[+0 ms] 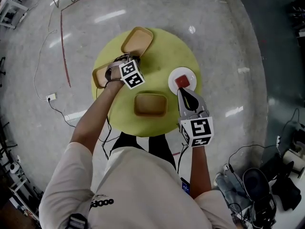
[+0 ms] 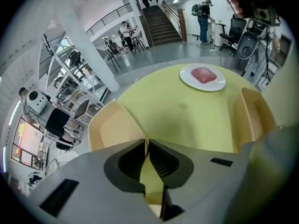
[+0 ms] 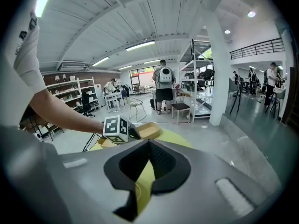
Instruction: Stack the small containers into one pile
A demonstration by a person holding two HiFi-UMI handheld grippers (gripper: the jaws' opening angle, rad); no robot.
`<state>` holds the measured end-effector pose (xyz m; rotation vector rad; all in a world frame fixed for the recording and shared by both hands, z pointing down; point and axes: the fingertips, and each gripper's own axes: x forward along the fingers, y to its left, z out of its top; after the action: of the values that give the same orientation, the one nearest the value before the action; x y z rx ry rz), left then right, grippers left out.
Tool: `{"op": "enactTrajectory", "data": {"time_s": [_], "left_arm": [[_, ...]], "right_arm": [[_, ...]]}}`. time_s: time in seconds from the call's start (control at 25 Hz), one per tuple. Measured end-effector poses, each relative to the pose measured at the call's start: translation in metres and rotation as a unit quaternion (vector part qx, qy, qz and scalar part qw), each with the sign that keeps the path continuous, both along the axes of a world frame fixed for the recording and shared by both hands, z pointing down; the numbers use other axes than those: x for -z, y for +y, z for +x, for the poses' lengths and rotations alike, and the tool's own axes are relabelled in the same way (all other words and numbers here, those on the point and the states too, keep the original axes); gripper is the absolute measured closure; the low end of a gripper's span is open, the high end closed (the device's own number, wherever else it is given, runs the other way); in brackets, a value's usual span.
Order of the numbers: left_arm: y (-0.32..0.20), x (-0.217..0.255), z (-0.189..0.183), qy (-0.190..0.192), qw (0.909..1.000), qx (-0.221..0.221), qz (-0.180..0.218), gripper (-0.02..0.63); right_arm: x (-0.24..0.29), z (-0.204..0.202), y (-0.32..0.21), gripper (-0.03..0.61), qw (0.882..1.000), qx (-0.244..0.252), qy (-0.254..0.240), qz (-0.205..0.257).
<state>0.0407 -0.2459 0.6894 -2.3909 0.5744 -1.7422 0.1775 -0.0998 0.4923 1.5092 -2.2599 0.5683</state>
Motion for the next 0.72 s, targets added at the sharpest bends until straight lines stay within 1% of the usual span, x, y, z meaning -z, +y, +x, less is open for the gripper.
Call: {"op": "enactTrajectory", "data": {"time_s": [0.24,0.36,0.56,0.72], "left_arm": [[0.002,0.001,-0.003,-0.004,1.0,-0.005,0.0,0.588],[0.003,0.006,-0.003,-0.004,0.9999,-0.008,0.006,0.595],[0.004,0.02,-0.003,0.007,0.9998,-0.007,0.015,0.595],[0.016,0.037,-0.001,0.019,0.9993,-0.025,0.023,0.595]], "right_arm": [[-0.001,-0.001,0.009,0.568,1.0,-0.002,-0.008,-0.002],[0.001,0.0,0.011,0.568,1.0,-0.004,-0.009,0.001],[0.006,0.0,0.011,0.568,1.0,-0.004,-0.008,0.011],[0.013,0.001,0.015,0.568,1.0,-0.006,-0.009,0.02]]}}
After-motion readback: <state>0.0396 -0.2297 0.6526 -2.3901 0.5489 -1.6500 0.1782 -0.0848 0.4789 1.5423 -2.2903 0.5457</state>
